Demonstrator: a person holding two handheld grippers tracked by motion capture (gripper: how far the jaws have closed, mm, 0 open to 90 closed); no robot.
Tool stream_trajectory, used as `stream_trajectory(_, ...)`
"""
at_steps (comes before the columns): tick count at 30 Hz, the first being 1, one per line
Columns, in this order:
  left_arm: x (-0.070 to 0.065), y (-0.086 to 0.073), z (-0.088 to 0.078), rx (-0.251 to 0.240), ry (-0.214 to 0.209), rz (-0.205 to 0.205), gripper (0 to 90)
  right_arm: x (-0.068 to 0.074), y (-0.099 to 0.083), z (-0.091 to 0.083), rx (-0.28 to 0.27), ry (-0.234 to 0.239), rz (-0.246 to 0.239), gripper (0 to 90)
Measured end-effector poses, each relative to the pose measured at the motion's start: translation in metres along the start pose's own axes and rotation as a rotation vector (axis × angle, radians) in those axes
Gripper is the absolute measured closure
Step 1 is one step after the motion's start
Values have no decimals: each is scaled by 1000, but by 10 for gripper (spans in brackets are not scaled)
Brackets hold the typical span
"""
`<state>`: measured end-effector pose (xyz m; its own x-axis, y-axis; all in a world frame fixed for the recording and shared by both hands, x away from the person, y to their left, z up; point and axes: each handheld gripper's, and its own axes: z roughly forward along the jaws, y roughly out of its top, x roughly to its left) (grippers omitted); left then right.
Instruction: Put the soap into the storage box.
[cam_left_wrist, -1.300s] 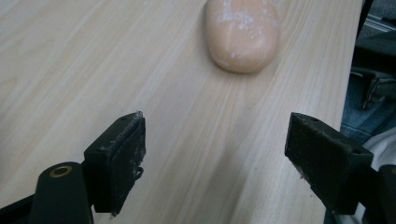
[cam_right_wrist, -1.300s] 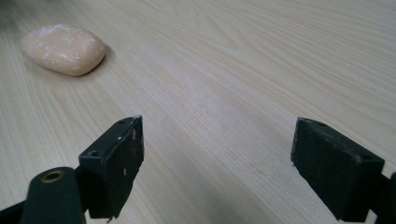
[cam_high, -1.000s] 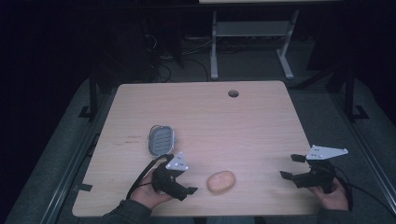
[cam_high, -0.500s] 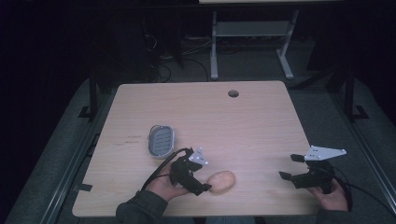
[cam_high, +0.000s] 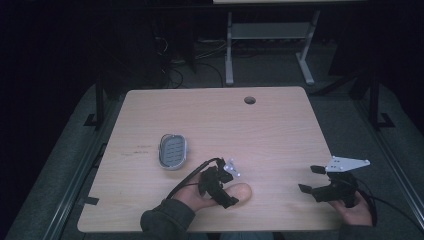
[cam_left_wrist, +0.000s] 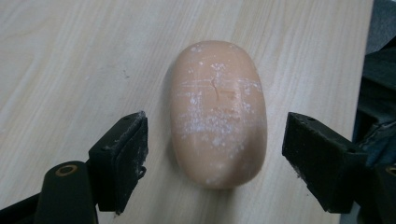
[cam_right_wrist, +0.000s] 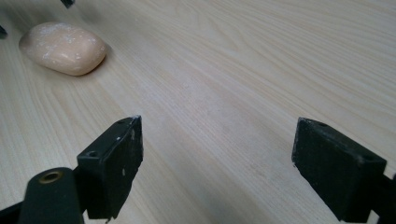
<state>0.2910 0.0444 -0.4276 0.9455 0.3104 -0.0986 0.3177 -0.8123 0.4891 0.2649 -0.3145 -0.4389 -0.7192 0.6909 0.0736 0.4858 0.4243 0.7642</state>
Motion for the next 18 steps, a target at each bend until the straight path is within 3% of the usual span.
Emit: stream_trajectory(18, -3, 17, 27, 107, 11, 1, 274, 0, 0, -1, -6, 3, -4, 159)
